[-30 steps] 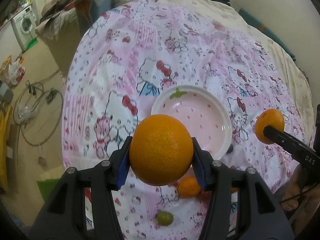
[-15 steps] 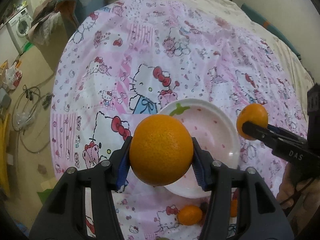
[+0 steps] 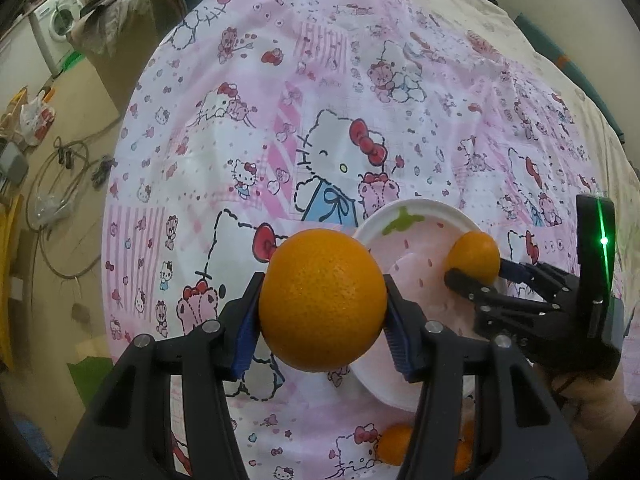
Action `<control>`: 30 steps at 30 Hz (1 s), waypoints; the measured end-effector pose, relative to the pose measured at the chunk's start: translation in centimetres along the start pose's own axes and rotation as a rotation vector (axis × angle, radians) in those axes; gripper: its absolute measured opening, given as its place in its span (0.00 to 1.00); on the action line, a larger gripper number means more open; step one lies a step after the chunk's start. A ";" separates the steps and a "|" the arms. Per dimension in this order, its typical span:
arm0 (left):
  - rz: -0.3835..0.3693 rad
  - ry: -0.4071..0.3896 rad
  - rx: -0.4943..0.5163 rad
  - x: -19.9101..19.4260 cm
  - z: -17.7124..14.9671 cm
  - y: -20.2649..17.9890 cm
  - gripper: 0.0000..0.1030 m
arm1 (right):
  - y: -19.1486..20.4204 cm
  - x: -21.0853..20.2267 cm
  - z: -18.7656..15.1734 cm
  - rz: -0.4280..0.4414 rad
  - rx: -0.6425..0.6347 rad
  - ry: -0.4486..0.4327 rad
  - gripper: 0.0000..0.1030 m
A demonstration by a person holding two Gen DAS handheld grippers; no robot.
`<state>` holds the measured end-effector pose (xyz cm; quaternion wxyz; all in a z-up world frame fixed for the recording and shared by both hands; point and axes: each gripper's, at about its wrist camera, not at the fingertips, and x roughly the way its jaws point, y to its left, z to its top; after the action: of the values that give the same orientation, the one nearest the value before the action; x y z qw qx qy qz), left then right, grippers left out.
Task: Organize fruits
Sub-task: 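Set the tangerine on the plate with the right tool while the left tool carries the orange over, then lower the large orange onto the plate, open the left tool, withdraw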
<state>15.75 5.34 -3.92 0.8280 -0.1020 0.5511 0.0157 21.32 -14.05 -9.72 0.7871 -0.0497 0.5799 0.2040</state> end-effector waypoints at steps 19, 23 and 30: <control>-0.023 0.022 0.029 0.9 -0.2 -2.1 0.49 | -2.2 -2.8 0.3 0.120 0.122 -0.091 0.76; -0.025 0.028 0.054 1.6 -0.2 -2.9 0.49 | -4.0 -4.8 -0.2 0.146 0.187 -0.130 0.76; -0.058 0.072 0.081 3.5 -0.3 -4.4 0.49 | -7.0 -7.6 -1.8 0.150 0.278 -0.172 0.77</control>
<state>17.45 0.65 -6.54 0.8112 -0.0850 0.5776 -0.0342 20.50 -23.01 -4.31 0.8158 0.1208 0.5350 0.1837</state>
